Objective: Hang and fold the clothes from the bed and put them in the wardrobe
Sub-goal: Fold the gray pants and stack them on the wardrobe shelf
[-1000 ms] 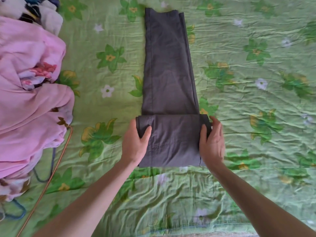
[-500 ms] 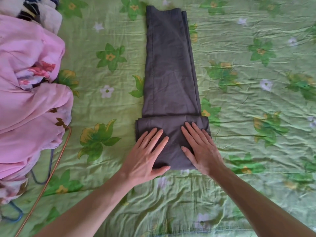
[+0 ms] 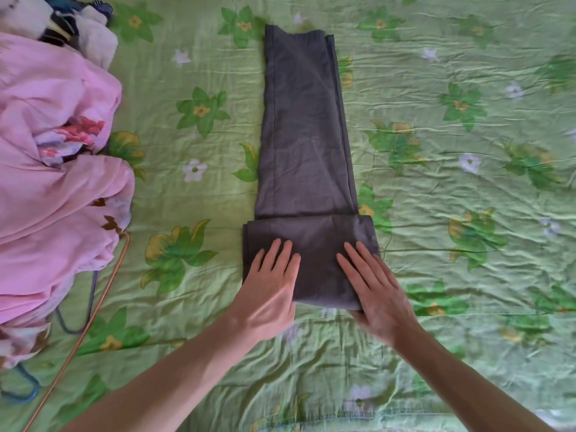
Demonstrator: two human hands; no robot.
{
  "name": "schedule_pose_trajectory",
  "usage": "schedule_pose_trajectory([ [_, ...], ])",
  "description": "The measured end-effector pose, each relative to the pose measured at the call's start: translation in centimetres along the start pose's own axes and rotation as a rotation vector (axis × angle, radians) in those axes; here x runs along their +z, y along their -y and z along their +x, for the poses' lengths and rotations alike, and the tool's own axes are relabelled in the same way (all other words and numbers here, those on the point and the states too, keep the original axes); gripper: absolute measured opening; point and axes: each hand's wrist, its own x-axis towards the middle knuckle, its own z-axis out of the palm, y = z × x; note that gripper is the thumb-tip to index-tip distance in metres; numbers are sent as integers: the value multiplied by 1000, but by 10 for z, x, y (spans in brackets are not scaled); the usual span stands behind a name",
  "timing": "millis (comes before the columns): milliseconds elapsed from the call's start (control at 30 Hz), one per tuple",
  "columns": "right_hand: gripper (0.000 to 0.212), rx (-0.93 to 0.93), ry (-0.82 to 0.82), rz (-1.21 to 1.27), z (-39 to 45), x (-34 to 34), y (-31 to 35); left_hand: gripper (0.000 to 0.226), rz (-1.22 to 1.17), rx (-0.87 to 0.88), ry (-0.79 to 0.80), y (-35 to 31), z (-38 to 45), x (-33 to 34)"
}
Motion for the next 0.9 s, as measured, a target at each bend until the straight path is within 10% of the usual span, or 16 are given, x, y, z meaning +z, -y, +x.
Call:
schedule_pose_trajectory([
  [567, 57, 145, 374, 558, -32, -106, 0, 16, -694, 101, 96, 45, -55, -57],
  [900, 8, 678, -220, 1084, 41, -95, -9, 47, -1481, -431, -375, 57, -17, -55],
])
